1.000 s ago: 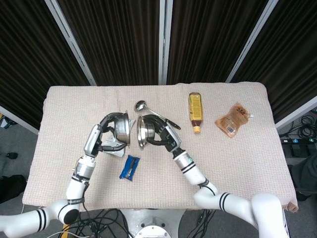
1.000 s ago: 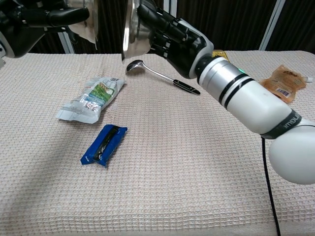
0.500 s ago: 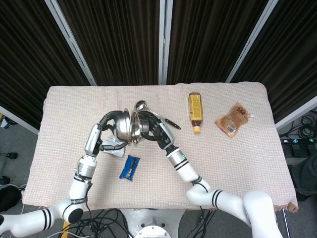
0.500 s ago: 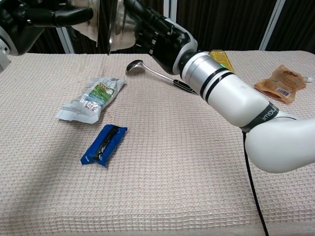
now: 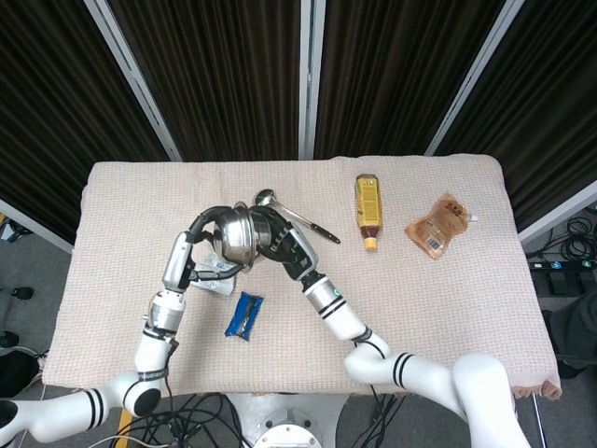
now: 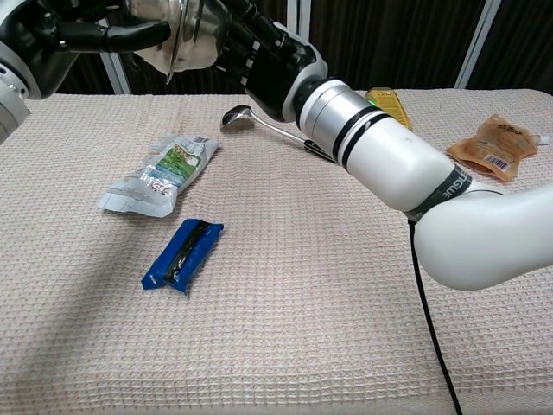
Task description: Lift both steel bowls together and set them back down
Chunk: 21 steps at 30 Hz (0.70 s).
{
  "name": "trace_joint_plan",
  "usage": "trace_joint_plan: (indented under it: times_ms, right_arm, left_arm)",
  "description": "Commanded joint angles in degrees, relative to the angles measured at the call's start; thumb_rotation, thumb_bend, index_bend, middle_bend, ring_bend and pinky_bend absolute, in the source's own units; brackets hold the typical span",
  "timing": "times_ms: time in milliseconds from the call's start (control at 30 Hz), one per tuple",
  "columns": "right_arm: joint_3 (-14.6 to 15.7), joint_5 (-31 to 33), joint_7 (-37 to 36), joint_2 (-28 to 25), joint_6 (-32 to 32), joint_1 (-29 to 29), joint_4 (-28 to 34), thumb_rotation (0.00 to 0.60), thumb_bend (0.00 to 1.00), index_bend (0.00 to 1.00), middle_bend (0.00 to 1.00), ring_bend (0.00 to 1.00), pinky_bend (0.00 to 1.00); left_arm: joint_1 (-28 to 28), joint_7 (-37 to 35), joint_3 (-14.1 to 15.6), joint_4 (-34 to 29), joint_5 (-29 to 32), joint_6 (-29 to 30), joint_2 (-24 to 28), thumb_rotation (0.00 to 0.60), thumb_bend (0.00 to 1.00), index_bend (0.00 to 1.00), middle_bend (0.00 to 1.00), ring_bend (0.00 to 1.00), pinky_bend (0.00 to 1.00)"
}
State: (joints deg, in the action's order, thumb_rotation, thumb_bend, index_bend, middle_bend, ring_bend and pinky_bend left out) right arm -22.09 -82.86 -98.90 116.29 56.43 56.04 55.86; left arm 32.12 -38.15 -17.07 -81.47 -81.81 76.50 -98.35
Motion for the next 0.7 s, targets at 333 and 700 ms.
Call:
trace_joint_plan:
  times_ms: [333, 700]
  right_arm:
    - [7.7, 0.5, 21.5, -8.7, 10.9, -14.5, -2.3, 0.600, 0.18, 0.58, 0.41, 0.35, 0.46]
    - [17.6, 13.6, 95.3, -29.0, 13.8, -29.5, 27.3, 0.600, 0.17, 0.58, 0.40, 0.34, 0.46]
  left_arm:
    - [-7.1, 2.2, 2.7, 4.7, 3.2, 1.0, 10.0, 0.600, 0.00, 0.51, 0.49, 0.46, 0.61]
    - [-5.6, 15.9, 14.1, 21.9, -1.1, -14.2, 16.5, 0.600, 0.00, 0.51, 0.49, 0.46, 0.61]
